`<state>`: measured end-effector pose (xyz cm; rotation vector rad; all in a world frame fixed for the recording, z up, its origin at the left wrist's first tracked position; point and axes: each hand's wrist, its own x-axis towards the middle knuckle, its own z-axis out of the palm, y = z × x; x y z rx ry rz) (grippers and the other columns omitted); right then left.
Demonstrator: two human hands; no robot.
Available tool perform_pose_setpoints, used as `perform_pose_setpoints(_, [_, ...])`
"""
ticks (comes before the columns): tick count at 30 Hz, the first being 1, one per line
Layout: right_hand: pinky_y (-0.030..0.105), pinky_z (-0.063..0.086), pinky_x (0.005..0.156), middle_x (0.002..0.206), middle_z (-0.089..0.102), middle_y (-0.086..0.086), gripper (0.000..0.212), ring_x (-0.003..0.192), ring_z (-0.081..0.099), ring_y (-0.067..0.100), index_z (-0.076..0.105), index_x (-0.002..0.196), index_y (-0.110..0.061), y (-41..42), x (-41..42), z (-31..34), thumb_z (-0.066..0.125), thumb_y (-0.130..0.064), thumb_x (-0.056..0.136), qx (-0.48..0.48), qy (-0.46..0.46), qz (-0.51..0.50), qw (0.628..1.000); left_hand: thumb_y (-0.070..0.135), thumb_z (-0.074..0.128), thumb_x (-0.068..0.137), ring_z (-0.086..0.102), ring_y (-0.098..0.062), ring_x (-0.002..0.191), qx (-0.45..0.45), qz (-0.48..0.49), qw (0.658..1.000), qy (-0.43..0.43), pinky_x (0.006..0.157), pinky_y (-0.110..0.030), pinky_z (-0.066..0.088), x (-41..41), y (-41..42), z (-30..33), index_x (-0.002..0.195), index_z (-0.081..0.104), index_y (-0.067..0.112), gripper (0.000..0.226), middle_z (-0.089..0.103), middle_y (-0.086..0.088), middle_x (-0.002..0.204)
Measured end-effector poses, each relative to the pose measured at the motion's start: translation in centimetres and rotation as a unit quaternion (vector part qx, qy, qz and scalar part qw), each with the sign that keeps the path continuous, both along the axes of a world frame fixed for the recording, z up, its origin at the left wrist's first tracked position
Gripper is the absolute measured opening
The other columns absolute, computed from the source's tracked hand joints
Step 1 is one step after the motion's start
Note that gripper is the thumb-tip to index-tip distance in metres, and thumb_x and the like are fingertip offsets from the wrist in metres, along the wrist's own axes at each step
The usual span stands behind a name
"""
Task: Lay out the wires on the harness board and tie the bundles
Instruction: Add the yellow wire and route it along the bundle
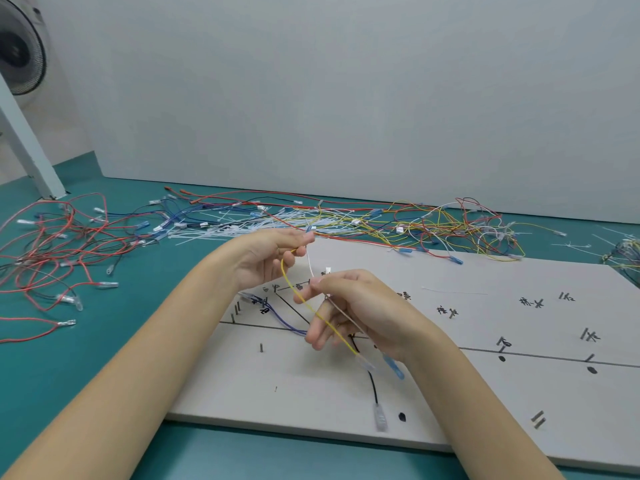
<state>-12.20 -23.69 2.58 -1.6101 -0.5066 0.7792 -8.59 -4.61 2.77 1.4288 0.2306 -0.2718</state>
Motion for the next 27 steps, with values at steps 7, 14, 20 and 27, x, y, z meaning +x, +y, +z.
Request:
perform_pose_setpoints(7, [0.017, 0.022, 0.036, 0.042, 0.041, -0.001, 0.026, 0.033, 0.03, 0.012, 0.075, 0.09, -0.007, -0.6, 0.7, -0.1, 0.053, -0.021, 0.092, -0.025, -0.059, -0.089, 0.994, 0.021, 0.068, 0.089, 0.03, -0.002, 0.033, 0.138, -0.029, 0.99, -0.008, 0.032, -0.011, 0.021, 0.0, 0.3, -0.4, 0.077, 0.057, 0.018, 0.017, 0.063, 0.005, 0.063])
perform_pose_setpoints(14, [0.015, 0.021, 0.034, 0.046, 0.03, 0.0, 0.015, 0.035, 0.024, 0.011, 0.076, 0.082, -0.011, -0.8, 1.3, -0.3, 0.062, -0.017, 0.084, -0.093, -0.136, -0.202, 0.965, 0.019, 0.067, 0.091, 0.054, -0.004, 0.042, 0.222, -0.046, 0.974, -0.005, 0.036, -0.013, 0.036, -0.1, 0.3, -0.6, 0.093, 0.063, 0.011, 0.009, 0.076, -0.003, 0.081])
perform_pose_setpoints(20, [0.018, 0.024, 0.039, 0.035, 0.027, -0.01, 0.018, 0.035, 0.024, 0.01, 0.075, 0.077, -0.01, -1.4, 2.0, -0.4, 0.058, -0.015, 0.083, -0.134, -0.193, -0.253, 0.939, 0.015, 0.074, 0.085, 0.066, -0.006, 0.057, 0.198, -0.039, 0.979, -0.001, 0.045, -0.015, 0.047, -0.3, 0.2, -0.4, 0.091, 0.063, 0.01, 0.013, 0.074, -0.001, 0.076])
perform_pose_setpoints(27, [0.029, 0.038, 0.058, 0.062, 0.056, 0.016, 0.022, 0.057, 0.041, 0.018, 0.069, 0.085, 0.001, -0.9, 2.6, -1.8, 0.057, -0.017, 0.08, -0.195, -0.254, -0.267, 0.909, 0.007, 0.078, 0.078, 0.06, -0.011, 0.047, 0.235, 0.003, 0.972, -0.005, 0.043, -0.016, 0.048, -0.2, -0.5, -0.9, 0.064, 0.061, 0.011, 0.023, 0.066, -0.008, 0.062])
